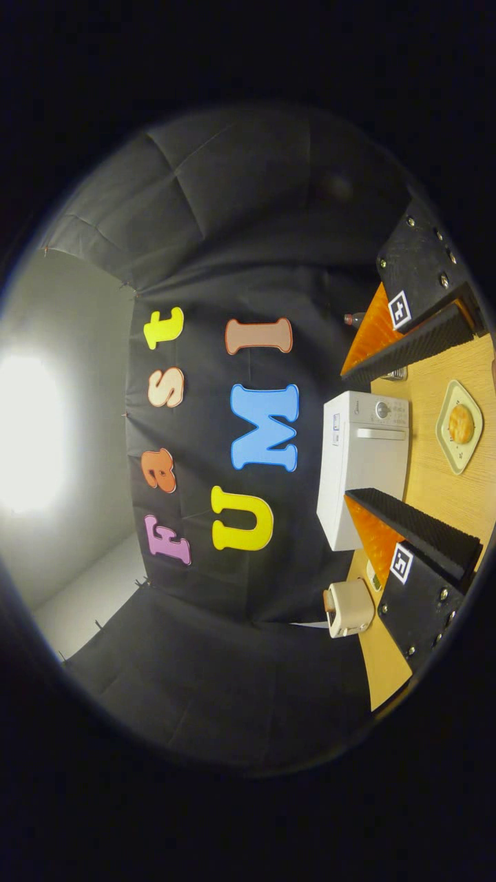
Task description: Open the microwave, put the food inside, and close the microwave door.
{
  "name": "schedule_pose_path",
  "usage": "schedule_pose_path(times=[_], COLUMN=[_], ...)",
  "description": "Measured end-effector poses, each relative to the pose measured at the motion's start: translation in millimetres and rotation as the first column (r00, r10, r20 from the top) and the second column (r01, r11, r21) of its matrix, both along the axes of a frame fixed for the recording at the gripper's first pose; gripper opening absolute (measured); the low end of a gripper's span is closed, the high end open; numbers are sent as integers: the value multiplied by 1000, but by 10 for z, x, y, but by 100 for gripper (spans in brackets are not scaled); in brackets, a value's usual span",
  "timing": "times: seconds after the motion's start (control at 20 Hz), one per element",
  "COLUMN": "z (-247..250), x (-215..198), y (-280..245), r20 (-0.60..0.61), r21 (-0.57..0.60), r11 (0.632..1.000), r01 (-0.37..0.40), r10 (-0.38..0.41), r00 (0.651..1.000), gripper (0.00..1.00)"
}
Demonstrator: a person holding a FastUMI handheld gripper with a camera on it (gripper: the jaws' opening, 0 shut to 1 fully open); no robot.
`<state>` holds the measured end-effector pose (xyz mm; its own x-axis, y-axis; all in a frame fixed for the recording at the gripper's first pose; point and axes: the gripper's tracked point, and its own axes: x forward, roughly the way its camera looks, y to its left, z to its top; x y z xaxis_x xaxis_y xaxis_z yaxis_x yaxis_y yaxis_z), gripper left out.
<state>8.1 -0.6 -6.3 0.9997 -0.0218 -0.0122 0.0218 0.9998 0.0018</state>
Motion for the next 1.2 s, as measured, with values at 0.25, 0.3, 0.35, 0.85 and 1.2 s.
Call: schedule_pose_path(times=[0.25, 0.3, 0.35, 0.85, 1.2], z=[-153, -214, -265, -719, -1358], x=[259, 333, 398, 1186, 1854], y=[58, 62, 62, 231, 279], r20=[-2, -10, -16, -25, -123], r21=[39, 41, 36, 68, 26], r11=[999, 998, 998, 995, 998], r01=[-37, -45, -46, -66, -50], r10=[37, 45, 46, 68, 52], r00=[999, 999, 999, 997, 991], gripper=[97, 97, 97, 97, 97])
